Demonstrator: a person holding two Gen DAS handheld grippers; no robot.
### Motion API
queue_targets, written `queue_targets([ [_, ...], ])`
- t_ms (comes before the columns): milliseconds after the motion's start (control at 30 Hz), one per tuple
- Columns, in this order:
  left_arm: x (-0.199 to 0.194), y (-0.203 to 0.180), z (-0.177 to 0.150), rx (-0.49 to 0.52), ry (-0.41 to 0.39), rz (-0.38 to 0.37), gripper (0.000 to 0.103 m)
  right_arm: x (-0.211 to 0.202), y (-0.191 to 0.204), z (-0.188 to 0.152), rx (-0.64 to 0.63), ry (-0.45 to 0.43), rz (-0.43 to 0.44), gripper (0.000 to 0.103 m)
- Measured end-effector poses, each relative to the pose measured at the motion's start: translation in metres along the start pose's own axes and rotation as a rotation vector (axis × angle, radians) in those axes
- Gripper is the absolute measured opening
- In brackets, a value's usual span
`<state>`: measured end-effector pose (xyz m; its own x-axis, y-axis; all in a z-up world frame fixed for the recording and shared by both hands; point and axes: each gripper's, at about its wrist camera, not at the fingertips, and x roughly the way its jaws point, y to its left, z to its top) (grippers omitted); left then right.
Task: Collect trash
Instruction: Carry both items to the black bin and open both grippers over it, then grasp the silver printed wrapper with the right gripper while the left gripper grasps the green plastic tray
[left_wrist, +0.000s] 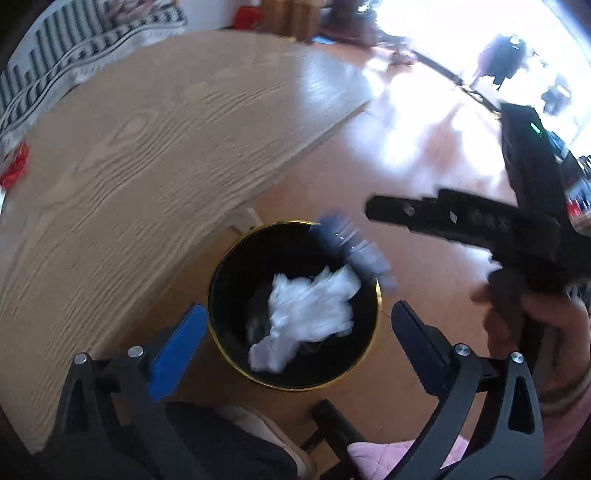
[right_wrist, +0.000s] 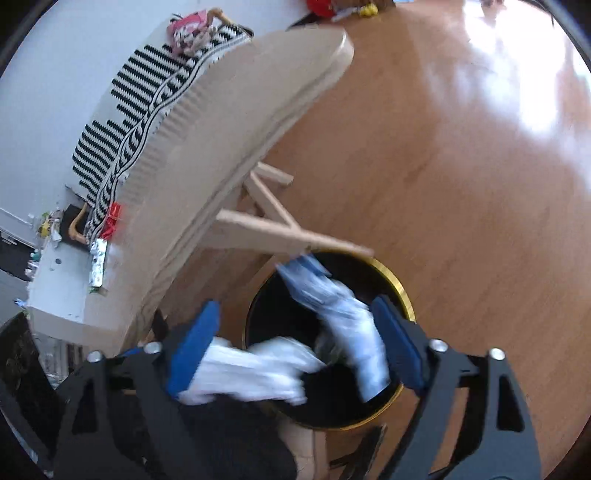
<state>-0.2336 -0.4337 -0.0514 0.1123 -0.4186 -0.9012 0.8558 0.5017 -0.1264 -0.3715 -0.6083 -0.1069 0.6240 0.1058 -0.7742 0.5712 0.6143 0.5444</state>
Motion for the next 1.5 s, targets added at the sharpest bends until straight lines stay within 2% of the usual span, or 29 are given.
queue_targets([
  [33,0.0,-0.004,0.0,0.029,0.003,-0.01,0.097,-0.005,-0.001,0.0,0.003,-0.021,-0.011,0.093],
  [100,-0.008,-0.01,0.0,0.074,-0.022,0.022,0.097,-0.01,-0.003,0.001,0.016,-0.051,-0.034,0.094],
  [167,-0.026,-0.006,0.004,0.076,-0.093,0.078,0.097,-0.017,-0.001,0.002,0.009,-0.101,-0.101,0.095],
  [233,-0.055,0.005,0.013,0.038,-0.213,0.147,0.097,-0.023,0.011,0.006,-0.043,-0.152,-0.171,0.096],
  [267,-0.079,0.021,0.017,0.005,-0.297,0.188,0.097,-0.025,0.021,0.01,-0.076,-0.175,-0.202,0.096],
  [300,-0.095,0.033,0.019,-0.024,-0.339,0.215,0.097,-0.027,0.034,0.015,-0.119,-0.204,-0.237,0.096],
  [333,-0.105,0.042,0.023,-0.052,-0.368,0.234,0.097,-0.028,0.044,0.018,-0.144,-0.221,-0.252,0.096],
  [433,-0.154,0.117,0.017,-0.203,-0.437,0.299,0.097,-0.026,0.081,0.033,-0.201,-0.247,-0.234,0.096],
  [533,-0.178,0.189,-0.003,-0.319,-0.423,0.394,0.097,-0.014,0.125,0.045,-0.251,-0.242,-0.184,0.096],
  [600,-0.186,0.247,-0.023,-0.431,-0.387,0.529,0.097,-0.002,0.163,0.052,-0.296,-0.217,-0.131,0.096],
  [667,-0.187,0.295,-0.036,-0.538,-0.347,0.566,0.097,0.013,0.2,0.056,-0.339,-0.187,-0.082,0.096],
  [700,-0.183,0.317,-0.042,-0.587,-0.319,0.561,0.097,0.02,0.216,0.057,-0.357,-0.174,-0.066,0.096],
  [800,-0.164,0.358,-0.047,-0.604,-0.254,0.552,0.097,0.049,0.281,0.06,-0.451,-0.132,-0.053,0.096],
  [900,-0.138,0.365,-0.042,-0.566,-0.203,0.56,0.097,0.071,0.336,0.062,-0.5,-0.117,-0.085,0.096],
  [1067,-0.115,0.384,-0.038,-0.549,-0.171,0.525,0.097,0.109,0.404,0.058,-0.534,-0.135,-0.051,0.096],
  [1233,-0.097,0.409,-0.028,-0.585,-0.152,0.456,0.097,0.154,0.445,0.042,-0.551,-0.119,-0.034,0.096],
  [1333,-0.088,0.415,-0.021,-0.531,-0.137,0.457,0.097,0.182,0.455,0.029,-0.632,-0.066,-0.072,0.096],
  [1400,-0.081,0.418,-0.02,-0.516,-0.119,0.452,0.097,0.196,0.461,0.028,-0.641,-0.052,-0.096,0.096],
  [1500,-0.08,0.425,-0.025,-0.512,-0.136,0.436,0.097,0.211,0.47,0.025,-0.65,-0.043,-0.111,0.096],
])
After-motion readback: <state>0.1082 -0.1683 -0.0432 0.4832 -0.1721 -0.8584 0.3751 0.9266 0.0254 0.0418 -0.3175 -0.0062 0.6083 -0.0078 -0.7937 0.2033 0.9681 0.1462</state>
